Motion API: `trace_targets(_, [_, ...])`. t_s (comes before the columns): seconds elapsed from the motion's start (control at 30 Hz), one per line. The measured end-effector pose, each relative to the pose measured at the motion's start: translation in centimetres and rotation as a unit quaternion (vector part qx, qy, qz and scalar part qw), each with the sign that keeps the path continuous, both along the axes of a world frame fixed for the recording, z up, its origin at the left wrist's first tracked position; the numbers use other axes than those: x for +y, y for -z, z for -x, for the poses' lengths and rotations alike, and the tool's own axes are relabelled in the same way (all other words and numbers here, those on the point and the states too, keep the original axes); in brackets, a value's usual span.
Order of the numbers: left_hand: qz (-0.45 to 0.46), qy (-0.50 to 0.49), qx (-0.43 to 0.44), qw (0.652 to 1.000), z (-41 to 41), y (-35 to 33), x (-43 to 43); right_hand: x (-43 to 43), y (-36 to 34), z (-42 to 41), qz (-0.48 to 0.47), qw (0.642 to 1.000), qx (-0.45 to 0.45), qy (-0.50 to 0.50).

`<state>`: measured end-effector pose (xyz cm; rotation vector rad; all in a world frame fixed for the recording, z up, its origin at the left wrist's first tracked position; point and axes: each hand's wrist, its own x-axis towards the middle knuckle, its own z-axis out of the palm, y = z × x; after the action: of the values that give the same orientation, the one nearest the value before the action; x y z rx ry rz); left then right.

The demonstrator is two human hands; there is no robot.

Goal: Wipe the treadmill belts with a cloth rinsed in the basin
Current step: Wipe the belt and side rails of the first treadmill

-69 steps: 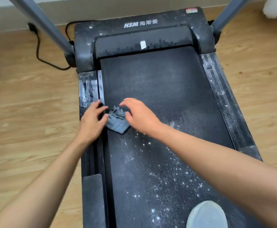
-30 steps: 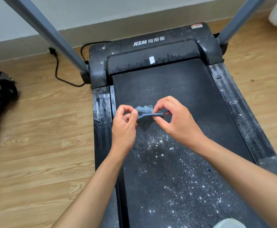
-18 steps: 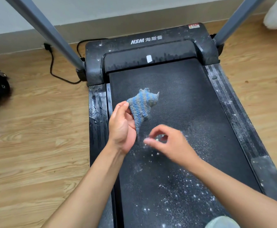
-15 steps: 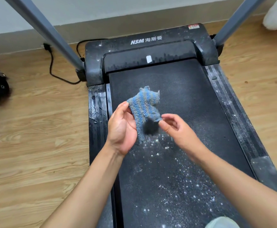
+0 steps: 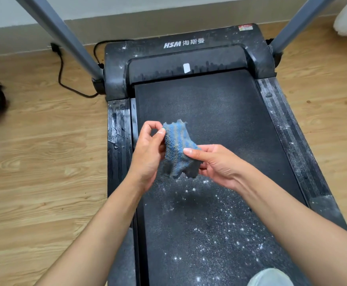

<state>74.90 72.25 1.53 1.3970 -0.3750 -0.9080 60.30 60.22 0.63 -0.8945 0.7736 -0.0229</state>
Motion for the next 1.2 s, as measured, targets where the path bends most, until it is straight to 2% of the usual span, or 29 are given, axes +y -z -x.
trace_targets(0.07, [-0.045,-0.009,-0.072,0.996,-0.2,0.6,0.0,0.0,0.5,0.0,0.04,0.999,0.005,0.037])
trace_targets(0.17, [-0.087,-0.02,-0.106,0.99,0.0,1.6,0.0,-0.1,0.9,0.0,0.13,0.989,0.006,0.072])
trace_targets(0.23, [-0.114,-0.025,-0.115,0.987,0.2,1.9,-0.1,-0.2,1.3,0.0,0.185,0.98,0.005,0.073])
trace_targets(0.3, [-0.114,-0.03,-0.081,0.99,0.3,2.1,-0.3,-0.3,1.5,0.2,0.21,0.975,-0.003,0.073])
trace_targets(0.37, [-0.095,-0.002,-0.062,0.994,0.0,2.1,-0.4,-0.3,1.7,0.4,0.216,0.973,-0.005,0.076])
trace_targets(0.47, [-0.081,0.086,-0.094,0.989,-0.5,2.1,-0.1,-0.6,2.2,0.6,0.228,0.97,0.013,0.084])
trace_targets(0.6, [-0.14,0.106,-0.202,0.964,-0.7,2.5,0.1,-1.1,2.4,1.0,0.309,0.947,0.053,0.067])
trace_targets(0.7, [-0.172,0.087,-0.331,0.924,-0.7,2.9,0.1,-1.4,2.2,0.9,0.372,0.926,0.064,0.007])
trace_targets(0.8, [-0.169,0.091,-0.379,0.905,-1.0,3.1,0.4,-1.7,2.2,0.8,0.424,0.903,0.073,-0.015])
trace_targets(0.87, [-0.141,0.119,-0.364,0.913,-1.5,3.3,0.8,-2.3,2.2,0.8,0.481,0.872,0.084,-0.036])
trace_targets(0.9, [-0.12,0.138,-0.323,0.929,-1.7,3.2,1.0,-2.6,2.1,0.7,0.499,0.862,0.081,-0.044])
trace_targets(1.0, [-0.071,0.154,-0.145,0.975,-2.4,2.8,1.7,-3.0,1.0,-0.1,0.472,0.88,0.032,-0.045])
trace_targets(1.1, [-0.067,0.113,-0.095,0.987,-2.8,3.4,2.5,-2.3,0.5,-1.5,0.436,0.895,0.003,-0.092])
trace_targets(1.2, [-0.076,0.093,-0.064,0.991,-3.0,4.4,3.2,-1.5,0.1,-3.0,0.481,0.861,0.008,-0.162])
